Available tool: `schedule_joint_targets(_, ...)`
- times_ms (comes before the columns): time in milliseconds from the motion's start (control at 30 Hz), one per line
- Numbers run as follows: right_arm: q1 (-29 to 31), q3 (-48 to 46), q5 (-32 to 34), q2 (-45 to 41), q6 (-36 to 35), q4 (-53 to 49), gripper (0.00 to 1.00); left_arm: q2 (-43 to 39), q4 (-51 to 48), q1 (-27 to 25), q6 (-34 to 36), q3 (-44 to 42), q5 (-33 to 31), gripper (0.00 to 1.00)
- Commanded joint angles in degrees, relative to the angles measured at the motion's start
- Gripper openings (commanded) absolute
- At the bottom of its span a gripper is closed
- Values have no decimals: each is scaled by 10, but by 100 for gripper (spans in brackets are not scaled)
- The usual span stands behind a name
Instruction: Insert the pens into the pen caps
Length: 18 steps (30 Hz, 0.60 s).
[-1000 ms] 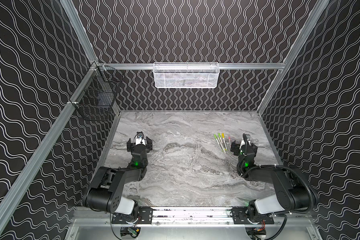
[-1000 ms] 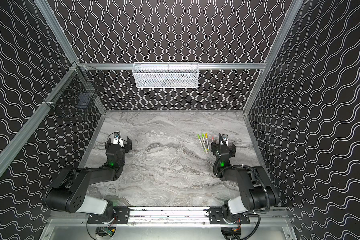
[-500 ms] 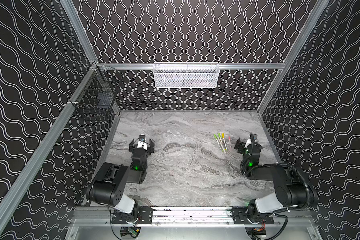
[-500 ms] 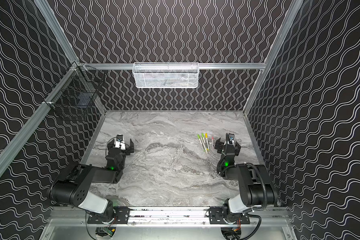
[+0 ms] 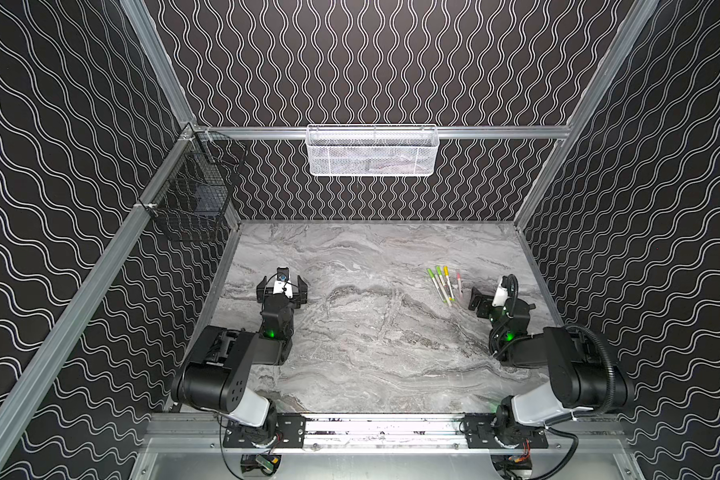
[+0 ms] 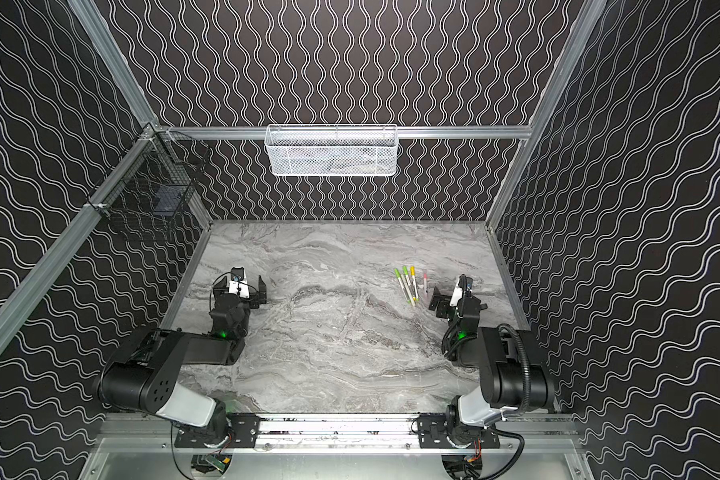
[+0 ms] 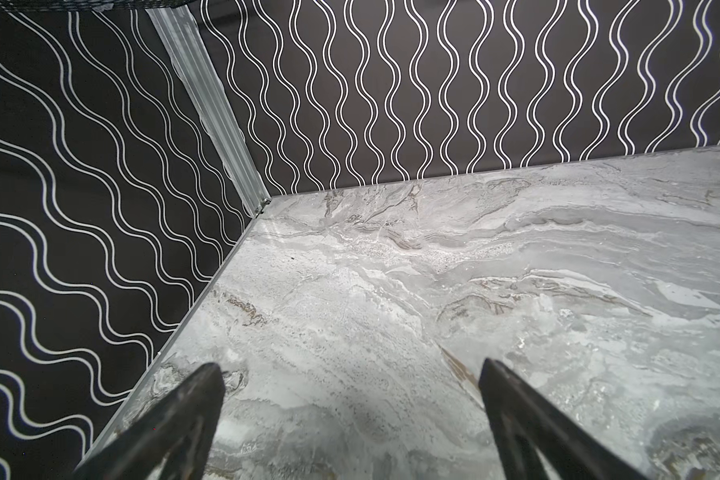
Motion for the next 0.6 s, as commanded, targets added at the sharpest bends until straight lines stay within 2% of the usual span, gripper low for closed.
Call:
schedule_joint_targets(0, 2, -1, 0, 3, 1, 58, 100, 1, 7, 1, -6, 5, 5, 99)
schedule_joint_targets(67, 2, -9, 1, 10, 0, 85, 100, 0, 4, 1, -7, 6, 7, 99)
schedule_joint_targets(133, 2, -3, 1, 3, 1, 60, 100, 0, -3, 6, -10, 10, 13, 99)
schedule_joint_targets(567, 3, -6, 1, 6, 1, 73, 100, -2, -12, 12, -14, 12, 22, 99)
